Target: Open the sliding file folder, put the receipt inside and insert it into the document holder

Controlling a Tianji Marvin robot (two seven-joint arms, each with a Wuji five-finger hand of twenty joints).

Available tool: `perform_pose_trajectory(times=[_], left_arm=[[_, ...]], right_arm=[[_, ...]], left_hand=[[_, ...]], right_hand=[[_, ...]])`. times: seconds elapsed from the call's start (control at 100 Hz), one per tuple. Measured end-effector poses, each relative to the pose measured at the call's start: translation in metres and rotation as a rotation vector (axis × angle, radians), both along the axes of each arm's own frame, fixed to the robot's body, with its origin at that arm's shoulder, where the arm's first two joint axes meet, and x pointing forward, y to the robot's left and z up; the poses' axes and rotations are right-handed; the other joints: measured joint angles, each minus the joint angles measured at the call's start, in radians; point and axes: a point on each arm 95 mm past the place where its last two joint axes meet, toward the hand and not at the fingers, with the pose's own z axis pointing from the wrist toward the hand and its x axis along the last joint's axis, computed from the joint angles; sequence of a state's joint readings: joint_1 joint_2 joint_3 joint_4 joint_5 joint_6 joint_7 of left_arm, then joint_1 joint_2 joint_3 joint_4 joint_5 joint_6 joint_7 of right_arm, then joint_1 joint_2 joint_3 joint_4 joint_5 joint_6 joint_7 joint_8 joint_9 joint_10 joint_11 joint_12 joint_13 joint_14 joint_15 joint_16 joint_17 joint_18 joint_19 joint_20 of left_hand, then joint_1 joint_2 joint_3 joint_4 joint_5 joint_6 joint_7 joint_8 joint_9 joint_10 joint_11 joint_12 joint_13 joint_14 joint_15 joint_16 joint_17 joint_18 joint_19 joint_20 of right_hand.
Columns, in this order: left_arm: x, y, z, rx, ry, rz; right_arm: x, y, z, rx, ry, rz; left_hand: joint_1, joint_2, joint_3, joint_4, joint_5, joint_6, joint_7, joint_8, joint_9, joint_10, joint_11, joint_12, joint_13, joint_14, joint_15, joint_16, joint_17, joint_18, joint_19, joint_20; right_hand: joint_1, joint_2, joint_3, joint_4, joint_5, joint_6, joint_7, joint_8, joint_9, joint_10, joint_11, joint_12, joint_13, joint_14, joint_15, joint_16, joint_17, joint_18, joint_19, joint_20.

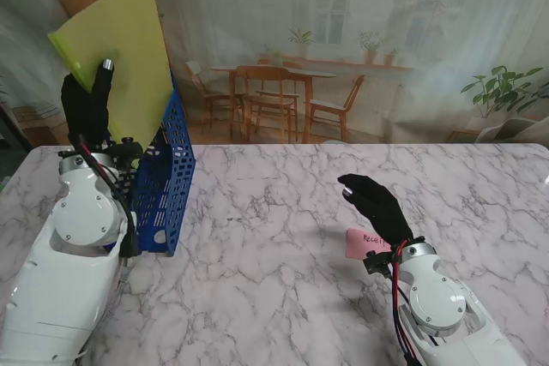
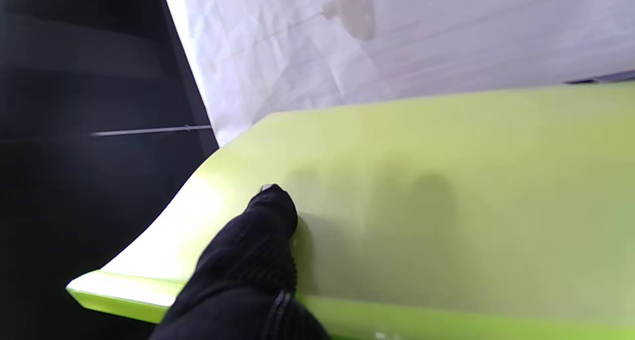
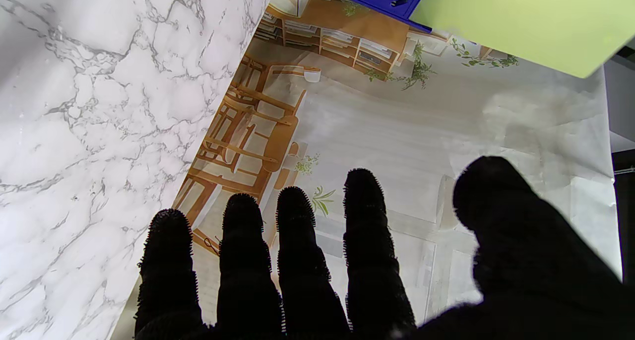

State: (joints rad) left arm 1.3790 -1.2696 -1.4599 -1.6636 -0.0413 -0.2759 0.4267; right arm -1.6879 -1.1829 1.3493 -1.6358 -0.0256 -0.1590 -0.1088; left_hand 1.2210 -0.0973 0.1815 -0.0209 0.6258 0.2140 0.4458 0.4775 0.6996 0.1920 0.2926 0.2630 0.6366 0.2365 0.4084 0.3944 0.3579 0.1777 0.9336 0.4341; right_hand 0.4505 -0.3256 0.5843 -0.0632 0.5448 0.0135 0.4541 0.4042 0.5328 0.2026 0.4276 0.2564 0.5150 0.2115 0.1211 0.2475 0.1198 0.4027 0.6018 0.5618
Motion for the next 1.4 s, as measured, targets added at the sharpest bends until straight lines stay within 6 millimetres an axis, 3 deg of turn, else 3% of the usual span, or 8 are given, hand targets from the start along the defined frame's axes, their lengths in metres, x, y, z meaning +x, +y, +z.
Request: perform_pose_trajectory(times=[0.23, 0.65, 0.85, 1.14, 1.2, 1.25, 1.33, 1.4], left_arm=[[-0.008, -0.023, 0.041, 0.075, -0.041, -0.078], [-0.023, -0.09, 0.057, 0.076, -0.056, -0.285], [-0.013, -0.126, 0.026, 0.048, 0.048, -0.406], [-0.004, -0.159, -0.056, -0.022, 0.249, -0.532], [-0.008, -0.164, -0.065, -0.02, 0.266, -0.56], [-0.011, -0.168, -0.071, -0.02, 0.275, -0.578], [-0.018, -0.175, -0.079, -0.032, 0.283, -0.606], [-0.024, -0.178, -0.086, -0.048, 0.295, -0.631]], right_arm=[[0.0, -0.001, 0.001, 0.002, -0.008, -0.003], [-0.003, -0.007, 0.002, 0.002, -0.035, -0.031], [-0.007, -0.012, 0.002, 0.006, -0.046, -0.048], [-0.009, -0.016, 0.001, -0.019, -0.059, -0.05], [-0.009, -0.016, 0.001, -0.026, -0.059, -0.05], [-0.009, -0.016, 0.0, -0.031, -0.058, -0.049], [-0.008, -0.017, -0.001, -0.034, -0.054, -0.046], [-0.008, -0.017, -0.002, -0.02, -0.046, -0.047]], left_hand=[[0.0, 0.0, 0.0, -0.008, 0.0, -0.006, 0.029, 0.007, 0.027, 0.0, 0.021, 0.004, 0.034, 0.0, 0.039, 0.0, 0.021, -0.001, 0.04, 0.009], [0.0, 0.0, -0.001, -0.009, 0.0, -0.027, 0.081, 0.049, 0.064, 0.003, 0.048, 0.04, 0.061, 0.003, 0.076, 0.027, 0.045, 0.001, 0.076, 0.023], [0.0, 0.0, -0.001, -0.009, 0.0, -0.028, 0.089, 0.056, 0.064, 0.003, 0.048, 0.04, 0.062, 0.006, 0.076, 0.027, 0.046, 0.004, 0.086, 0.023], [0.0, 0.0, -0.001, -0.009, 0.0, -0.028, 0.089, 0.057, 0.064, 0.015, 0.048, 0.04, 0.062, 0.017, 0.076, 0.027, 0.046, 0.015, 0.087, 0.023], [0.0, 0.0, -0.001, -0.009, 0.0, -0.028, 0.089, 0.057, 0.064, 0.016, 0.048, 0.04, 0.068, 0.018, 0.076, 0.027, 0.05, 0.016, 0.087, 0.023], [0.0, 0.0, -0.001, -0.009, 0.0, -0.028, 0.089, 0.057, 0.065, 0.016, 0.048, 0.04, 0.071, 0.018, 0.076, 0.027, 0.053, 0.017, 0.088, 0.023], [0.0, 0.0, -0.001, -0.009, 0.0, -0.028, 0.089, 0.057, 0.077, 0.016, 0.038, 0.04, 0.072, 0.018, 0.076, 0.027, 0.055, 0.017, 0.088, 0.023], [0.0, 0.0, -0.001, -0.009, 0.0, -0.028, 0.089, 0.06, 0.077, 0.016, 0.038, 0.04, 0.072, 0.019, 0.077, 0.027, 0.055, 0.018, 0.093, 0.023]], right_hand=[[0.0, 0.0, 0.0, 0.0, 0.0, 0.0, 0.0, 0.0, 0.0, 0.0, 0.0, 0.0, 0.0, 0.0, 0.0, 0.0, -0.001, 0.0, 0.002, 0.0], [0.0, 0.0, 0.0, 0.0, 0.0, 0.0, 0.0, 0.0, -0.003, 0.0, 0.0, 0.0, 0.0, 0.0, 0.0, 0.0, -0.011, 0.0, 0.012, 0.0], [0.0, 0.0, 0.0, 0.0, -0.034, 0.0, -0.031, 0.0, -0.028, 0.0, 0.0, 0.006, 0.0, 0.0, 0.0, 0.0, -0.015, 0.0, 0.018, 0.0], [-0.072, -0.067, -0.025, -0.008, -0.37, 0.0, -0.127, -0.006, -0.203, -0.023, -0.019, -0.003, -0.07, -0.002, 0.0, 0.006, -0.048, -0.003, 0.01, -0.013], [-0.102, -0.087, -0.02, -0.02, -0.395, 0.0, -0.164, -0.041, -0.228, -0.025, -0.023, -0.012, -0.077, -0.002, 0.0, 0.007, -0.051, -0.004, -0.018, -0.013], [-0.126, -0.106, -0.01, -0.032, -0.403, 0.001, -0.271, -0.094, -0.251, -0.025, -0.03, -0.023, -0.092, -0.002, 0.0, 0.007, -0.052, -0.004, -0.043, -0.013], [-0.136, -0.137, -0.012, -0.033, -0.403, 0.027, -0.443, -0.121, -0.264, -0.015, -0.039, -0.028, -0.094, -0.002, 0.0, 0.007, -0.052, -0.004, -0.088, 0.01], [-0.15, -0.156, -0.028, -0.044, -0.403, 0.039, -0.469, -0.224, -0.282, -0.011, -0.048, -0.037, -0.114, -0.003, -0.001, 0.007, -0.064, 0.013, -0.145, 0.023]])
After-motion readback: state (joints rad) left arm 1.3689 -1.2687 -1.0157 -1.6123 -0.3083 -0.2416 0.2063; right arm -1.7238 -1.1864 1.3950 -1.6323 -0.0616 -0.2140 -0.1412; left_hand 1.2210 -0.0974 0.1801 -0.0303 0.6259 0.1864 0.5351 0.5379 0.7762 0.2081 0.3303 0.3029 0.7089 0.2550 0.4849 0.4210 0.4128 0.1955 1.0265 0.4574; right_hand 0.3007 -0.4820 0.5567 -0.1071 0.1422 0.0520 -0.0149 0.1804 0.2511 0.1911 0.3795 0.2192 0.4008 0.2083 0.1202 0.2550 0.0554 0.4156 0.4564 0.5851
